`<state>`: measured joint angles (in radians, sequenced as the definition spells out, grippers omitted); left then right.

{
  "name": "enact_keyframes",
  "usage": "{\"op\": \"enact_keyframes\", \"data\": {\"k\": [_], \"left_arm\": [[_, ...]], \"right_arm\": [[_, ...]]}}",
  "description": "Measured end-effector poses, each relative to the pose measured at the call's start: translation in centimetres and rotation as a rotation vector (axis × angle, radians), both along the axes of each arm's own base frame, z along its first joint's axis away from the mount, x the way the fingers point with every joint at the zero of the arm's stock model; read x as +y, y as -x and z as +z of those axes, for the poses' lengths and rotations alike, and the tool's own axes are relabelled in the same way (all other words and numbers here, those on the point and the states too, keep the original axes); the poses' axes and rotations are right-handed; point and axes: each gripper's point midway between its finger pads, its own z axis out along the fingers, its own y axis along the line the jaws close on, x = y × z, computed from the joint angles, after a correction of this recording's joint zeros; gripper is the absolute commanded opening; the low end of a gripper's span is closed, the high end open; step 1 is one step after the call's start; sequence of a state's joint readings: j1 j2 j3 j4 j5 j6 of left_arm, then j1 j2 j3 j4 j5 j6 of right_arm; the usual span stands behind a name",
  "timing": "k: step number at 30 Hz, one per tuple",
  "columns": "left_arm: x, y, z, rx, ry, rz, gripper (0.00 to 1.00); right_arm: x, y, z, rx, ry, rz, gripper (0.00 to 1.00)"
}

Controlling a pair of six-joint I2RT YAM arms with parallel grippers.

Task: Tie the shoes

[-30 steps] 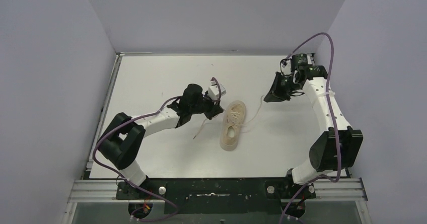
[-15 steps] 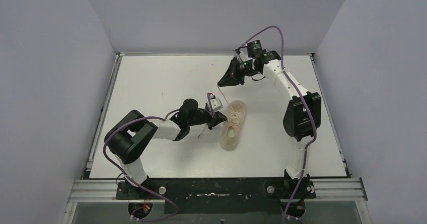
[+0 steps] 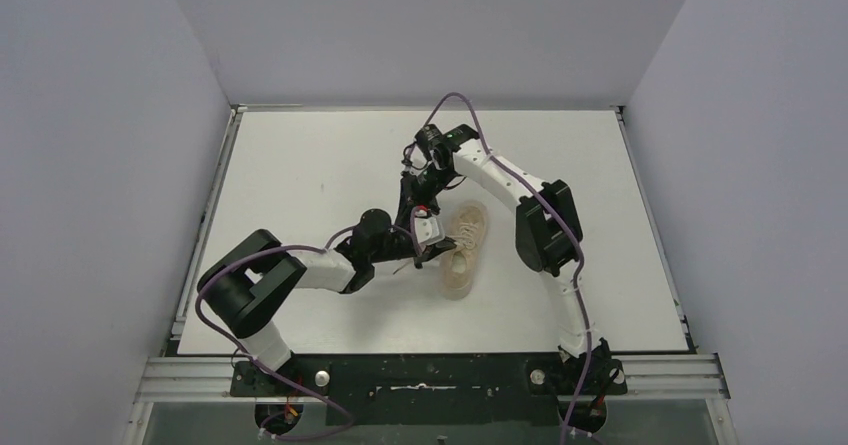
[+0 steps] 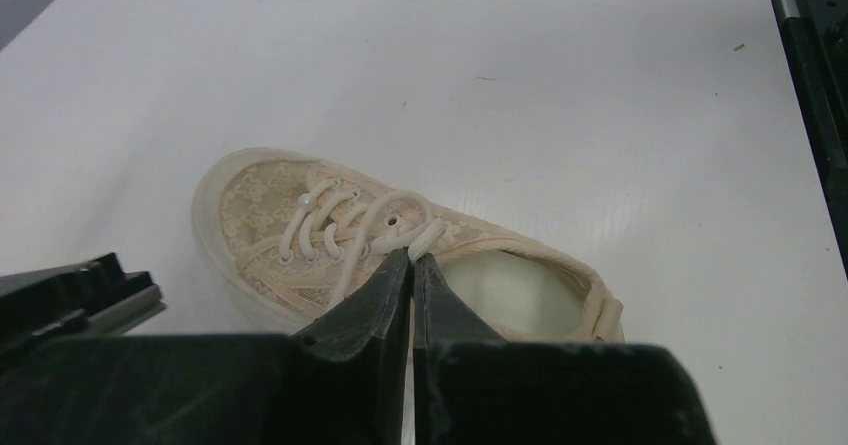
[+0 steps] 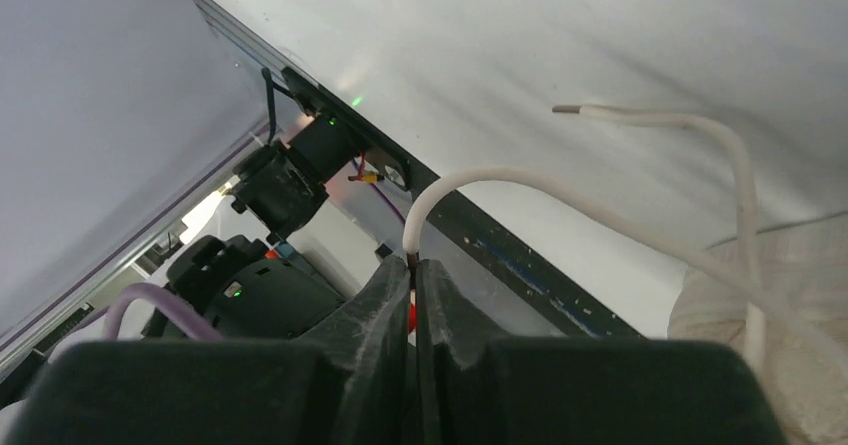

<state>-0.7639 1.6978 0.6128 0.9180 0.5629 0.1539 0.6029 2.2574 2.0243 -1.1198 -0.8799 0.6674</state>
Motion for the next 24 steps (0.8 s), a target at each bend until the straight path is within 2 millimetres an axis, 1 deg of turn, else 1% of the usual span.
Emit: {"op": "enact_keyframes", "data": {"k": [1,2,3,4,6,9,11,12,14,16,17,19,21,24], "left_arm": [[0.0,0.1,0.3,-0.015,0.001,-0.003,0.00],[0.1,0.1,0.6,-0.028,0.004,-0.005,0.00],[0.1,0.1,0.8,-0.037,0.006,-0.006,0.00],[0.0,0.2,0.9,-0.047,0.007,-0.014,0.00],[0.0,0.2,0.9,-0.051,0.006,-0.017,0.00],[0.1,0.1,0.9,-0.031,0.009,-0.011,0.00],[0.3,-0.1,0.8,0.011,0.018,0.000,0.00],[0.5,-0.3,0.8,0.042,0.023,0.009,0.00],[0.6,-0.8,0.9,0.110,0.033,0.026,0.00],[0.4,-1.4,1.3,0.175,0.039,0.032,0.00],[0.2,-1.7,1.7,0.208,0.041,0.034,0.00],[-0.1,-2.3,2.7,0.259,0.044,0.036,0.00],[-0.4,-2.4,3.2,0.311,0.044,0.029,0.00],[-0.2,-2.0,2.9,0.396,0.026,0.023,0.00]], "right_arm": [[0.0,0.7,-0.2,0.018,0.014,0.013,0.25],[-0.2,1.2,-0.2,0.032,0.025,0.023,0.40],[-0.3,1.5,-0.3,0.041,0.032,0.028,0.50],[-0.5,1.4,-0.3,0.040,0.031,0.028,0.54],[-1.3,0.8,-0.3,0.043,0.039,0.010,0.58],[-3.5,-1.4,-0.1,0.018,0.042,-0.066,0.66],[-6.2,-4.0,0.7,-0.037,0.046,-0.148,0.67],[-7.8,-5.5,1.5,-0.083,0.042,-0.194,0.68],[-11.2,-7.8,3.0,-0.197,0.045,-0.272,0.68],[-14.4,-8.4,4.1,-0.303,0.071,-0.324,0.70],[-15.8,-8.0,4.6,-0.360,0.093,-0.336,0.71],[-17.4,-6.2,5.2,-0.475,0.135,-0.318,0.71],[-17.8,-4.1,5.2,-0.591,0.163,-0.264,0.71],[-17.4,-0.4,4.7,-0.803,0.188,-0.115,0.70]]}}
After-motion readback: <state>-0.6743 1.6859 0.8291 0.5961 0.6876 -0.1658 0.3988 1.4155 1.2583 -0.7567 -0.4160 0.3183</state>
